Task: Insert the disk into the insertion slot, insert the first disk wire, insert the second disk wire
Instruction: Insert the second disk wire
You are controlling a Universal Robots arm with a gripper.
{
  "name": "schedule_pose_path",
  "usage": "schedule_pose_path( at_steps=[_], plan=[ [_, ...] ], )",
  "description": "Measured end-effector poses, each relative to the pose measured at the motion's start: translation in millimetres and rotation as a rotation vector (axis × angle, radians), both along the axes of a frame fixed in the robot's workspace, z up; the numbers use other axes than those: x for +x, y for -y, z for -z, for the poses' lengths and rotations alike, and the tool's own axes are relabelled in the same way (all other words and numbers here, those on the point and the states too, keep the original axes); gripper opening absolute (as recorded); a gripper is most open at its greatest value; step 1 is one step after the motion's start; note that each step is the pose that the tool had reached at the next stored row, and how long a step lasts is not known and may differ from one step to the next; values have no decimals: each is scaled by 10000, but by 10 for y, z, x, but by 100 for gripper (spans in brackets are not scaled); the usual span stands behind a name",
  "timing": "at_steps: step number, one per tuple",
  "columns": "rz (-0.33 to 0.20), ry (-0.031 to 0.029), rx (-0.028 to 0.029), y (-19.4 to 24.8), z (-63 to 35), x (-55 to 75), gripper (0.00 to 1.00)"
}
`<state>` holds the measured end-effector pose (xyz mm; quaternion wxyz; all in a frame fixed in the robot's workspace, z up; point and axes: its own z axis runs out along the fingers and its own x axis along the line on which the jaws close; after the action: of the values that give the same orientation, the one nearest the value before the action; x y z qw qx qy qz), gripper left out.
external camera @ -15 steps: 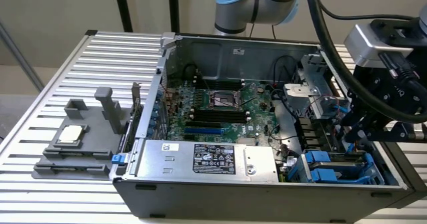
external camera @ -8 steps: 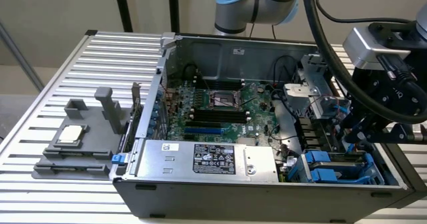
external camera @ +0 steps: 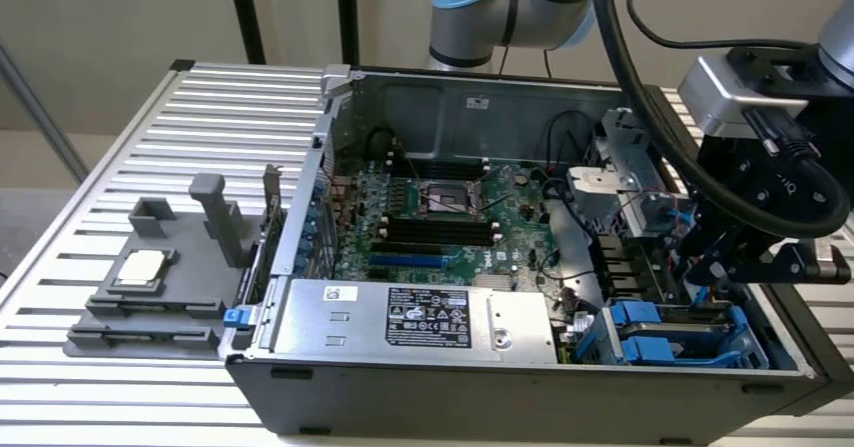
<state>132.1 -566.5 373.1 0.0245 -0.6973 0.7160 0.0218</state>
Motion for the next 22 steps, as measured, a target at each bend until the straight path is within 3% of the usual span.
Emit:
schedule_pose_path(
  at_steps=[4,5,8,12,13,16,19,22],
  plan=[
    [1,0,-116,-29,6,0,31],
    [0,0,-145,-32,7,0,23],
    [0,0,-233,-40,8,0,23],
    [0,0,-301,-40,7,0,21],
    [0,0,-305,-40,7,0,16],
    [0,0,-306,-38,7,0,16],
    [-15,4,-283,14,7,-13,16],
    [-25,14,-197,76,10,-43,16]
  ],
)
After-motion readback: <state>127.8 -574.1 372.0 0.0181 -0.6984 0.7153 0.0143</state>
